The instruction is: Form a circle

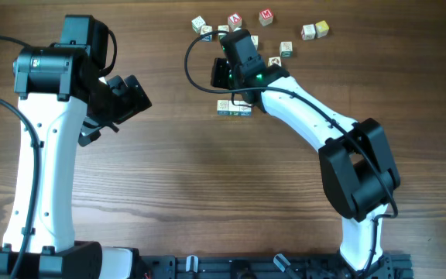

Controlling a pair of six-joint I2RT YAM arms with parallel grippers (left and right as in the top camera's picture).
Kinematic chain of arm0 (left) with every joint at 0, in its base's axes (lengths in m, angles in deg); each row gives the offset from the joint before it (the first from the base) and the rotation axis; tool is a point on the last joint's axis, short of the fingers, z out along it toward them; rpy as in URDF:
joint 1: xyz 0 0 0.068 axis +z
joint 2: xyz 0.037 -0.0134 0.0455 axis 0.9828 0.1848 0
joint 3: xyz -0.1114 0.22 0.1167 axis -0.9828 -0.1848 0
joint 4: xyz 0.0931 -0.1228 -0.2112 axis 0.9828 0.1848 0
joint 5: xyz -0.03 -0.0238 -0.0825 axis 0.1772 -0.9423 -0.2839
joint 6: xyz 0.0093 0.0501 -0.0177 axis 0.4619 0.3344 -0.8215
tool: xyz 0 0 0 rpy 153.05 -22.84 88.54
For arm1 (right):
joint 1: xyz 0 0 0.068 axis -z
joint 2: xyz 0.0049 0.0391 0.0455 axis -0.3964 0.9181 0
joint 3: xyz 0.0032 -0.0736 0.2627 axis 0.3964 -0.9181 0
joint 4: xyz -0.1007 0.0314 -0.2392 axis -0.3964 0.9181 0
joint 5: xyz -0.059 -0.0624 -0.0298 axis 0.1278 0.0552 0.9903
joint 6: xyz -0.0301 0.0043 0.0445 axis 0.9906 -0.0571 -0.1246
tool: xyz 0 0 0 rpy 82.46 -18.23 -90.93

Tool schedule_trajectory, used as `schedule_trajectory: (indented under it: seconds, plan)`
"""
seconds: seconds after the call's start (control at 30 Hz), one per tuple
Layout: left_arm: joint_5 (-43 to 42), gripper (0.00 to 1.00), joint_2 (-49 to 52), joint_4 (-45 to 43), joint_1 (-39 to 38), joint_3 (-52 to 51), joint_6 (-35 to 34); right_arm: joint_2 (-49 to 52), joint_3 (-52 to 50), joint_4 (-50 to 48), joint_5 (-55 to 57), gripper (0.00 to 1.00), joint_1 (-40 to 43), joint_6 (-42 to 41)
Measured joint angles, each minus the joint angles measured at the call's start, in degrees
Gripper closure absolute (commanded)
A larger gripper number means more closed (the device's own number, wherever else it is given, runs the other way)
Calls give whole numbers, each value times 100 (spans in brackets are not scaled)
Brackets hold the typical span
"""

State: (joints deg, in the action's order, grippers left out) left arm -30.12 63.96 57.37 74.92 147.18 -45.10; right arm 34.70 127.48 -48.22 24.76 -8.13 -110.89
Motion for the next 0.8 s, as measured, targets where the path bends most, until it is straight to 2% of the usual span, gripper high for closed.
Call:
schedule_trajectory:
  seconds: [0.8]
  plan:
    - [0,0,0,0,0,0,0,393,66,87,411,95,-219,2]
